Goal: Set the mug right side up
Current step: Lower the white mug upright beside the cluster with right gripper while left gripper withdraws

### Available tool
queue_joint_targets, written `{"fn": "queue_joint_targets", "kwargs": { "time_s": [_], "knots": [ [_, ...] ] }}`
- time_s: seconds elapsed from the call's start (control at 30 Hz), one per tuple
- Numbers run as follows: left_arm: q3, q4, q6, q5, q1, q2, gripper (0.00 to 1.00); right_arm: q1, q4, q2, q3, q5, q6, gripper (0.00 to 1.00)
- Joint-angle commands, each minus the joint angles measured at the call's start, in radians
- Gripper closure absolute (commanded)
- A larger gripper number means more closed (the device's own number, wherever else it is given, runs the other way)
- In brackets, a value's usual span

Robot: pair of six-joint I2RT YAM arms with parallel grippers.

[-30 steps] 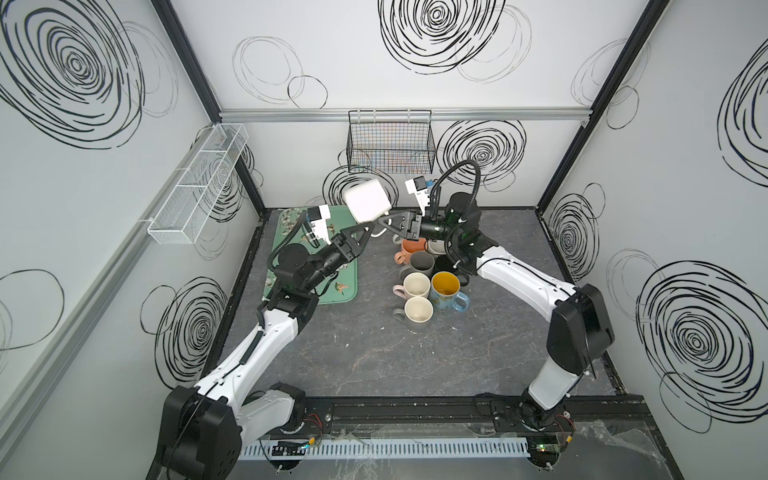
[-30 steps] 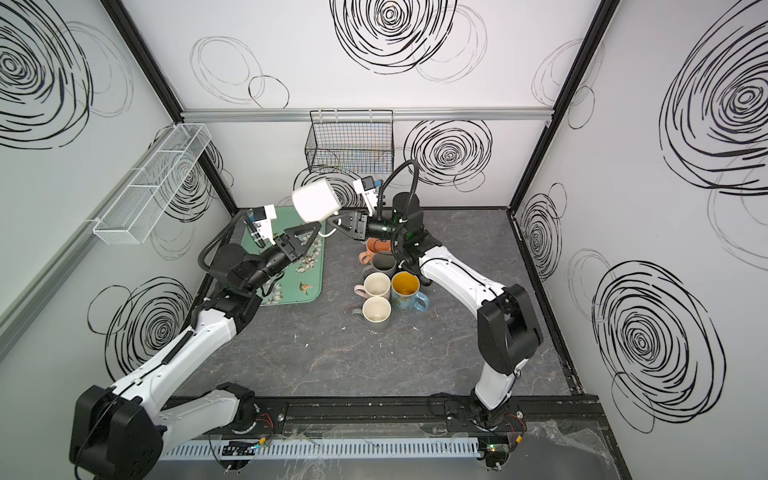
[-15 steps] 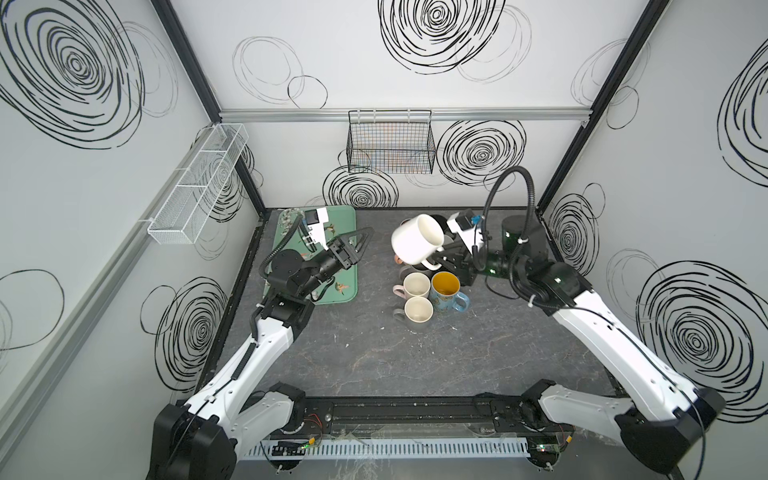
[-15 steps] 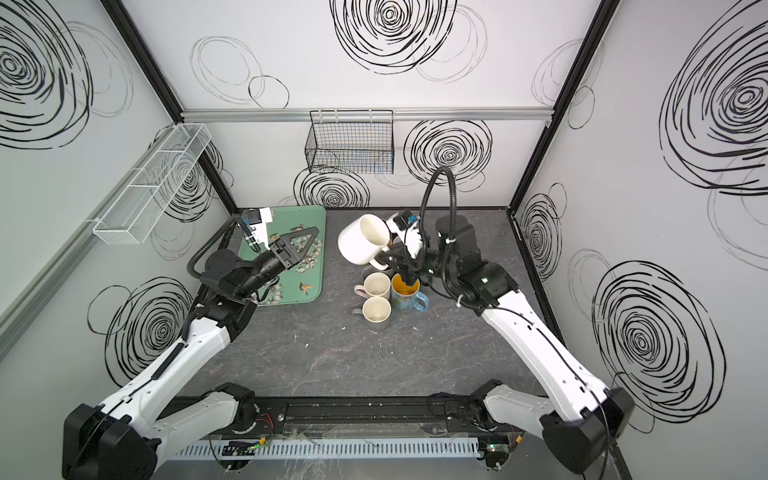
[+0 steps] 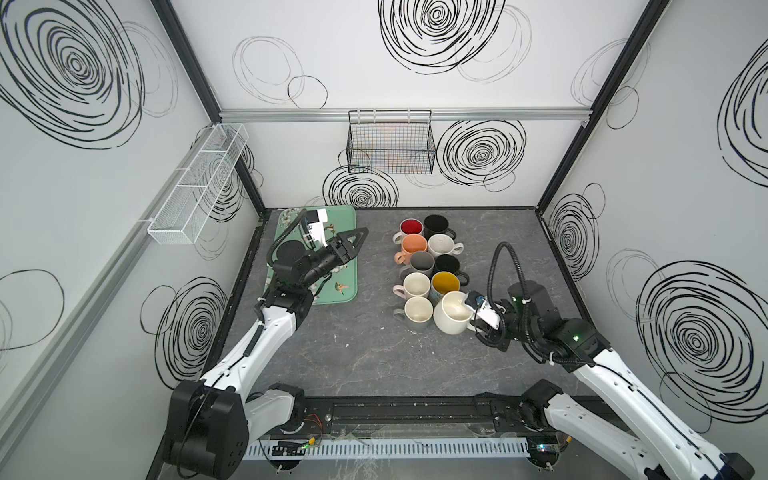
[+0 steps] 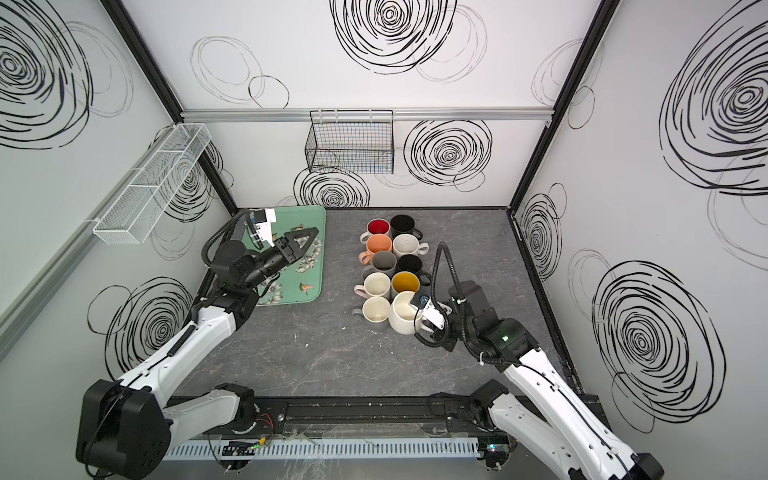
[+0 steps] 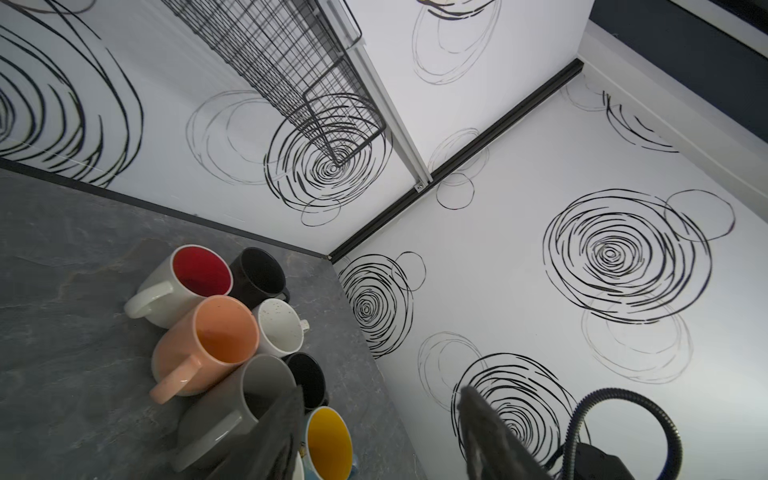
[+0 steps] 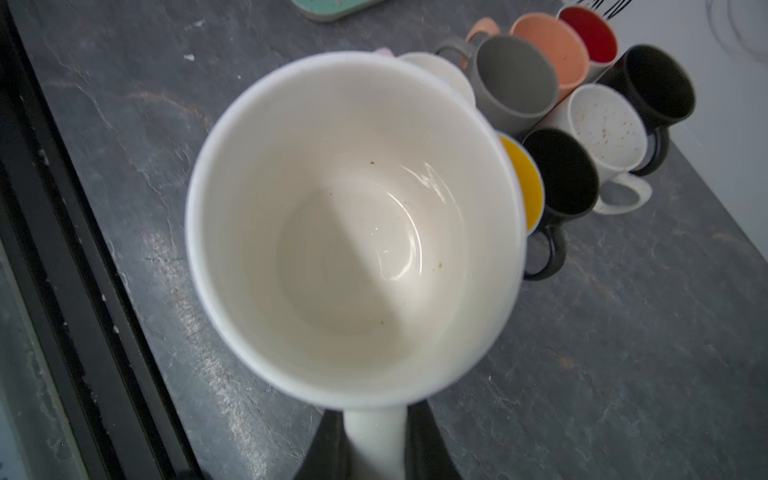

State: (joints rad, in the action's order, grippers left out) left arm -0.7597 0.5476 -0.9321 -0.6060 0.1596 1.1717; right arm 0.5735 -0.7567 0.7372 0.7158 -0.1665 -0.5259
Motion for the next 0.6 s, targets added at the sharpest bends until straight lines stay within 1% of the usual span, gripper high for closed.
{"fn": "queue_joint_targets", "kwargs": {
  "time_s": [0.0,0.2,0.4,0.57],
  "knots": [
    [-0.039,0.019,0.047,-0.033,-0.033,0.030,0.37,0.000,0.128,-0.049,-0.058,0.032,-0.045,1.00],
    [-0.041,0.019,0.067,-0.043,-0.069,0.061,0.38,-0.001,0.266,-0.032,-0.176,0.057,-0.051,1.00],
    [-0.038,0.014,0.084,-0.051,-0.092,0.071,0.38,-0.001,0.325,0.073,-0.176,0.056,-0.062,1.00],
    [-0.025,0.024,0.091,-0.046,-0.098,0.066,0.38,-0.001,0.373,0.153,-0.177,0.050,-0.048,1.00]
  ]
}}
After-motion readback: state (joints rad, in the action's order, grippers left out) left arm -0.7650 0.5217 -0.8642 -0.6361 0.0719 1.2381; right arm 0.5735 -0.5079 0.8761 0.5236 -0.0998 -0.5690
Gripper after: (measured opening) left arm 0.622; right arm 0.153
